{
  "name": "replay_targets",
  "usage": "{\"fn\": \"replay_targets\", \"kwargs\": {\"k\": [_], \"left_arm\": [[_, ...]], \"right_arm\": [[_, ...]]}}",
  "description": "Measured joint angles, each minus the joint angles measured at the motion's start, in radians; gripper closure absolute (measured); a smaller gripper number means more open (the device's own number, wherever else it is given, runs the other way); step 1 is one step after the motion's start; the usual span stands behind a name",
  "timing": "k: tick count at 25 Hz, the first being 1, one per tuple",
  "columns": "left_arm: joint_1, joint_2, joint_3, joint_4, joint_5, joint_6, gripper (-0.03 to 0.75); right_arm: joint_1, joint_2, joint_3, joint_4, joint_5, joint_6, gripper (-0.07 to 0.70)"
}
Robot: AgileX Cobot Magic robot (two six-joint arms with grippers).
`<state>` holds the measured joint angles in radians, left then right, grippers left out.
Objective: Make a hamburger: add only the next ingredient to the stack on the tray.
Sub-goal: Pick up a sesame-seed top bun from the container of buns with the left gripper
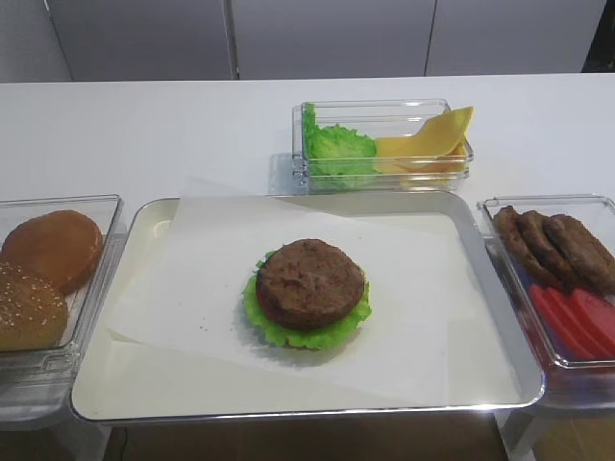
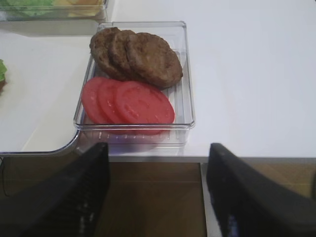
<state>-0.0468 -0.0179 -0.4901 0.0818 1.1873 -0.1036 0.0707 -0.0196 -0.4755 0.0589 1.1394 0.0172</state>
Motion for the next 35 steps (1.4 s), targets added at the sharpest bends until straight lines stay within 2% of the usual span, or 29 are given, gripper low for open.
{"fn": "replay_targets", "kwargs": {"k": [14, 20, 25, 29, 35], "left_arm": [[0.0, 0.0, 0.0, 0.0, 0.0, 0.0, 0.406], [0.0, 0.0, -0.013, -0.009, 0.0, -0.002, 0.229], [0.0, 0.0, -0.092, -0.028, -0.004, -0.017, 0.204], [0.0, 0.105, -0.169, -0.033, -0.006, -0.026, 0.222], [0.0, 0.401, -0.272, -0.072, -0.012, -0.093, 0.233]], "right_arm": [[0.0, 0.0, 0.0, 0.0, -0.002, 0.002, 0.176], [0.0, 0.0, 0.0, 0.0, -0.002, 0.002, 0.181], [0.0, 0.0, 0.0, 0.0, -0.002, 0.002, 0.198], [0.0, 0.0, 0.0, 0.0, -0.002, 0.002, 0.206], [0.0, 0.0, 0.0, 0.0, -0.002, 0.002, 0.243]]}}
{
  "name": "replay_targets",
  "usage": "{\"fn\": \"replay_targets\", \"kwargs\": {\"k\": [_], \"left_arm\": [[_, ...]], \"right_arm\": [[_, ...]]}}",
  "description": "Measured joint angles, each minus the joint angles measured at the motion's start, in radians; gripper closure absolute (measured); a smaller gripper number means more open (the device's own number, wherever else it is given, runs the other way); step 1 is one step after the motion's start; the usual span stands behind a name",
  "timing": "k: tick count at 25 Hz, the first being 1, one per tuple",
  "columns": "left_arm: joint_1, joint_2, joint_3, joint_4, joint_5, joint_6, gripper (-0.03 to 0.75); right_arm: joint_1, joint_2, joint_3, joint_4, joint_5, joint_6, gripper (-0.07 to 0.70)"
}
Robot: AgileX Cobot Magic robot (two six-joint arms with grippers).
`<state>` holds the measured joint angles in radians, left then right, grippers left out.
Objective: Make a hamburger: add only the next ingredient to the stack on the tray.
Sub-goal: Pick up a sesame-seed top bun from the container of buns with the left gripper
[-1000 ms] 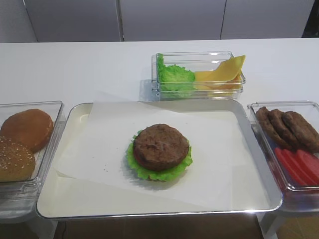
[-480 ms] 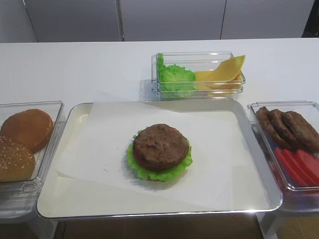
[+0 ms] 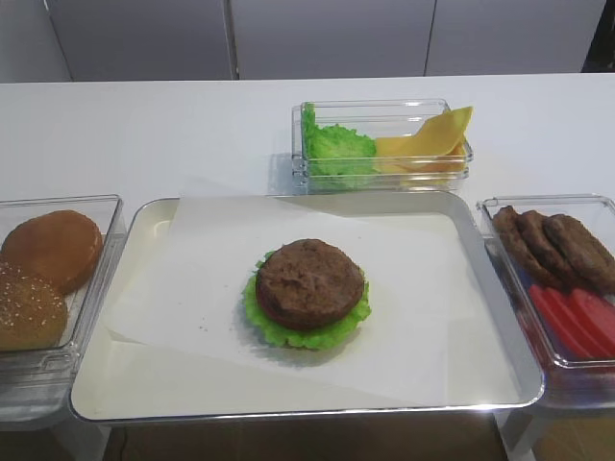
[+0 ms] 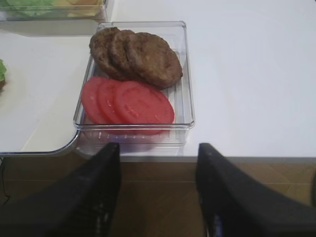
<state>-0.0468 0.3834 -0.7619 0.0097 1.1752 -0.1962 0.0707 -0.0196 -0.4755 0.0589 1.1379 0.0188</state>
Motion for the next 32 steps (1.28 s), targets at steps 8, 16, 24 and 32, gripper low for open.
{"fn": "replay_targets", "kwargs": {"k": [8, 16, 24, 32], "left_arm": [[0.0, 0.351, -0.119, -0.024, -0.046, -0.105, 0.234], [0.135, 0.536, -0.152, -0.113, -0.039, -0.057, 0.234], [0.456, 0.651, -0.152, -0.351, 0.032, 0.332, 0.235], [0.593, 0.763, -0.152, -0.407, 0.054, 0.592, 0.262]], "right_arm": [[0.0, 0.0, 0.0, 0.0, 0.0, -0.005, 0.283], [0.0, 0.0, 0.0, 0.0, 0.0, -0.008, 0.302], [0.0, 0.0, 0.0, 0.0, 0.0, -0.008, 0.316], [0.0, 0.0, 0.0, 0.0, 0.0, -0.008, 0.316]]}}
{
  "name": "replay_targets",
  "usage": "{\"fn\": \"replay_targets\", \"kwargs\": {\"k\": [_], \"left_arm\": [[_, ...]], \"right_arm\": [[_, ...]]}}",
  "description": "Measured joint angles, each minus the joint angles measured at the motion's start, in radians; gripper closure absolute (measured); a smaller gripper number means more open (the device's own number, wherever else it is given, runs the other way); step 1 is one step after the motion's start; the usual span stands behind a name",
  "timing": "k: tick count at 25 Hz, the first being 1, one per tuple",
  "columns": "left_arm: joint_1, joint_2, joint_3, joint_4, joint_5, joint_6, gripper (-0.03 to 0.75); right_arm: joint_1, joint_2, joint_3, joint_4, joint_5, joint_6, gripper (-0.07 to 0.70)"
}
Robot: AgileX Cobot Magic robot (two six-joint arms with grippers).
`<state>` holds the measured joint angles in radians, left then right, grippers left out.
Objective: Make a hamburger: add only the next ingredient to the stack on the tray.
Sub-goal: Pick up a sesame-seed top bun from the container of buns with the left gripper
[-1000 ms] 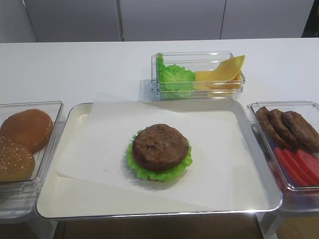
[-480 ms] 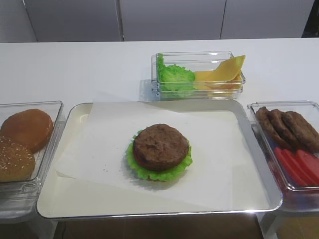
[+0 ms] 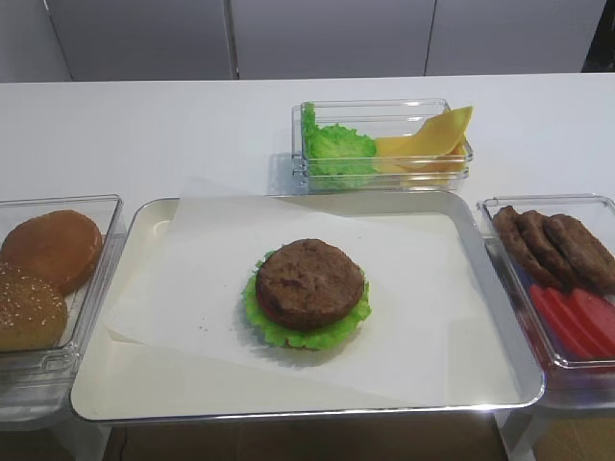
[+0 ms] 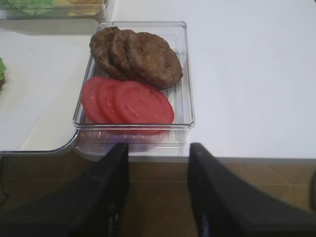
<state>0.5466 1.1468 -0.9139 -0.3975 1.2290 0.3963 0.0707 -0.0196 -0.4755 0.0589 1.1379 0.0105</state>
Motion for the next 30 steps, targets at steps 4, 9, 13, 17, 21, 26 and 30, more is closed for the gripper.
{"fn": "replay_targets", "kwargs": {"k": [4, 9, 13, 17, 21, 26, 30], "left_arm": [[0.003, 0.075, -0.002, -0.039, 0.0, 0.071, 0.264], [0.003, 0.168, -0.002, -0.095, -0.005, 0.129, 0.265], [0.003, 0.192, -0.002, -0.097, -0.008, 0.169, 0.265], [0.003, 0.222, -0.002, -0.081, -0.008, 0.175, 0.272], [0.003, 0.243, -0.002, -0.077, -0.014, 0.187, 0.297], [0.003, 0.248, -0.002, -0.094, -0.014, 0.199, 0.315], [0.003, 0.248, -0.002, -0.105, -0.014, 0.203, 0.317]], "right_arm": [[0.0, 0.0, 0.0, 0.0, 0.0, -0.001, 0.316], [0.0, 0.0, 0.0, 0.0, 0.0, -0.001, 0.331], [0.0, 0.0, 0.0, 0.0, 0.0, -0.002, 0.351], [0.0, 0.0, 0.0, 0.0, 0.0, -0.002, 0.358], [0.0, 0.0, 0.0, 0.0, 0.0, -0.002, 0.359], [0.0, 0.0, 0.0, 0.0, 0.0, -0.002, 0.372], [0.0, 0.0, 0.0, 0.0, 0.0, -0.002, 0.378]]}}
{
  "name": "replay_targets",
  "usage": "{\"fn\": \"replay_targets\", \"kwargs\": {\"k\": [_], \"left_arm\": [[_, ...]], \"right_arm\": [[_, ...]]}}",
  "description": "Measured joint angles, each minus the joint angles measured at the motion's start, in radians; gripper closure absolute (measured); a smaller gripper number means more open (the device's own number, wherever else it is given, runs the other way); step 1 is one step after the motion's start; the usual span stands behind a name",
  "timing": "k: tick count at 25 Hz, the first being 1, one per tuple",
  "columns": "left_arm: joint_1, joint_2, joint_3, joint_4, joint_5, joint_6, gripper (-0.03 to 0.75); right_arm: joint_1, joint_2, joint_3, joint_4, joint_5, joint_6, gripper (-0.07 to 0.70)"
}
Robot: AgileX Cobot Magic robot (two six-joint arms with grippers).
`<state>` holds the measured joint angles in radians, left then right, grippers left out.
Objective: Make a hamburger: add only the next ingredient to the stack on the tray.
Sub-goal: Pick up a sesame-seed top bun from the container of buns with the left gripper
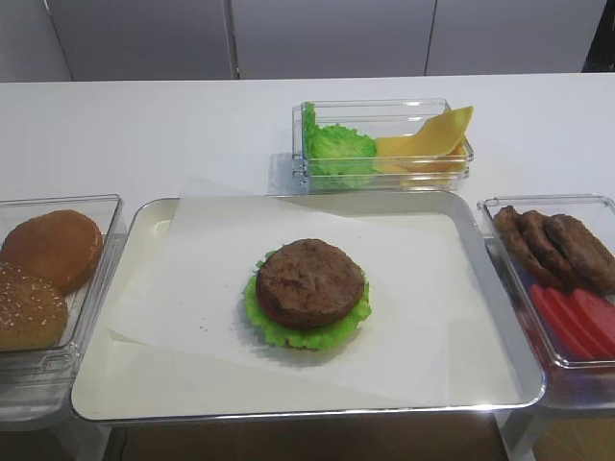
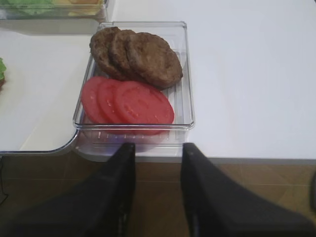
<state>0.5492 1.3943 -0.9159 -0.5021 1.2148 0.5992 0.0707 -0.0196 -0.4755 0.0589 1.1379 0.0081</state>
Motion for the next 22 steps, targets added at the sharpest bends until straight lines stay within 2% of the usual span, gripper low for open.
{"fn": "replay_targets", "kwargs": {"k": [10, 19, 22], "left_arm": [[0.0, 0.0, 0.038, -0.006, -0.004, 0.012, 0.33], [0.0, 0.0, 0.038, -0.027, -0.004, 0.014, 0.503], [0.0, 0.0, 0.019, -0.025, -0.002, 0.014, 0.519]], "right_arm": [[0.0, 0.0, 0.0, 0.0, 0.0, 0.0, 0.379], [0.0, 0.0, 0.0, 0.0, 0.0, 0.0, 0.379], [0.0, 0.0, 0.0, 0.0, 0.0, 0.0, 0.379]]}}
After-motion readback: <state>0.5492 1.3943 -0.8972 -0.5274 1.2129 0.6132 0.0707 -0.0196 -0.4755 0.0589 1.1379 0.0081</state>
